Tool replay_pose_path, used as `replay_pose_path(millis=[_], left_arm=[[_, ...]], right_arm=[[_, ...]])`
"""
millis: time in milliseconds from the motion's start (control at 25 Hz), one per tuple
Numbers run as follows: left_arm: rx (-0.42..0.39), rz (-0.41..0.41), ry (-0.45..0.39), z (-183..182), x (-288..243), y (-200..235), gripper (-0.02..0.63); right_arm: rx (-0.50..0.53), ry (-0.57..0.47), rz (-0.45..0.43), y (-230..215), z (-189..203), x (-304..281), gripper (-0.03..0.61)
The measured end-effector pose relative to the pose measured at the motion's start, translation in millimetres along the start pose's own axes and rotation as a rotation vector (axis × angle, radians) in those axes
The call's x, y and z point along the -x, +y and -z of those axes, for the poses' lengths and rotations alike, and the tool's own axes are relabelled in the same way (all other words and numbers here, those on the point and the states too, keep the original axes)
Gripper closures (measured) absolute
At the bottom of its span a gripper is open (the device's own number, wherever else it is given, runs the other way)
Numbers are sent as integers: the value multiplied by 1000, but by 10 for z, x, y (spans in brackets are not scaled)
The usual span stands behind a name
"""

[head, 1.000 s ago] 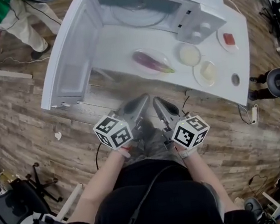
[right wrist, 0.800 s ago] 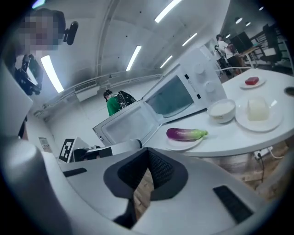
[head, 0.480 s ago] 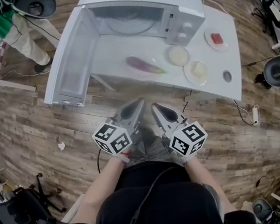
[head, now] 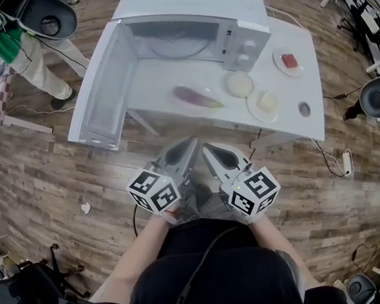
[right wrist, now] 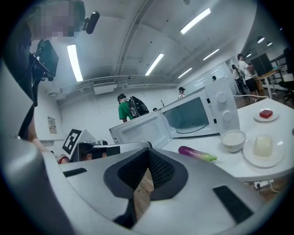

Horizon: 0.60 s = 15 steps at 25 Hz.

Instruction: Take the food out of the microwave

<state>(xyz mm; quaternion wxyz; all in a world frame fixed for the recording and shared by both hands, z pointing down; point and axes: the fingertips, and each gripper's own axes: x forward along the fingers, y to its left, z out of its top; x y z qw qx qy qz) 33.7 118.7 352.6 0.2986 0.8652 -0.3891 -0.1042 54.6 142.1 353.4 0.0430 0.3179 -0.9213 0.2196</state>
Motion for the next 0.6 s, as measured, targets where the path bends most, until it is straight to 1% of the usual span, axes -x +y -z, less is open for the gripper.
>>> replay_pose_path(millis=[160, 320, 600], left_arm=[[-31, 3, -4, -19, 23, -43, 603], [-15, -1, 7, 38, 38, -35, 603], [-2, 2, 30, 112, -28, -85, 603]], right_arm=[[28, -14, 3, 34, -36, 19, 560], [32, -16, -6, 73, -26, 40, 560], [10, -18, 12, 4, -4, 104, 560]])
